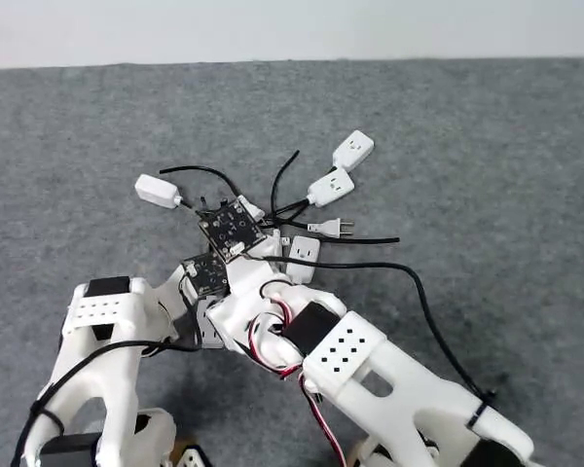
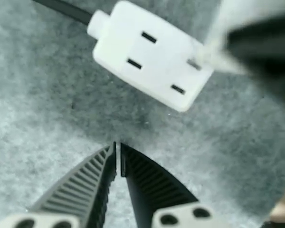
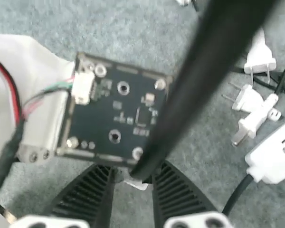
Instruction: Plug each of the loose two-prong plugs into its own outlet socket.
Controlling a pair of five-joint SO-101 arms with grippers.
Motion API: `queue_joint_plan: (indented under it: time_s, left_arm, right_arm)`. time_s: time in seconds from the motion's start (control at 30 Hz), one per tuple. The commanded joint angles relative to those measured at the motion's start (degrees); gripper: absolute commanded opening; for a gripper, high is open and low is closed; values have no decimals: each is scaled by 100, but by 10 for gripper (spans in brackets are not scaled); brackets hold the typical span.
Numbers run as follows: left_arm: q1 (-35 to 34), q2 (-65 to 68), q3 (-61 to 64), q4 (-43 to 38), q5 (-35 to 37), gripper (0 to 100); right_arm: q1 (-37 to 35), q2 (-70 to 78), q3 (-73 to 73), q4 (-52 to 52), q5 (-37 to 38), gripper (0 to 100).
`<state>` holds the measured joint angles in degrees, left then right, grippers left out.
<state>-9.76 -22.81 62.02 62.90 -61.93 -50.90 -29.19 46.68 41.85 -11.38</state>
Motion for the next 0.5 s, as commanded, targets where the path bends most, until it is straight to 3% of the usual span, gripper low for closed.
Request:
queue_joint_plan:
  time_s: [0.0,0.23,0.47]
  left_arm:
    - [-158,-167,-75,-9,9,12]
    - [-475,-176,-180,-914,2171,12]
    - [-712,-176,-251,-1046,2330,13]
  right_arm:
    - [145,-31,-316,-330,-343,8]
    - [75,760,-378,-1059,-536,8]
    - [92,1253,-642,-1112,-527,8]
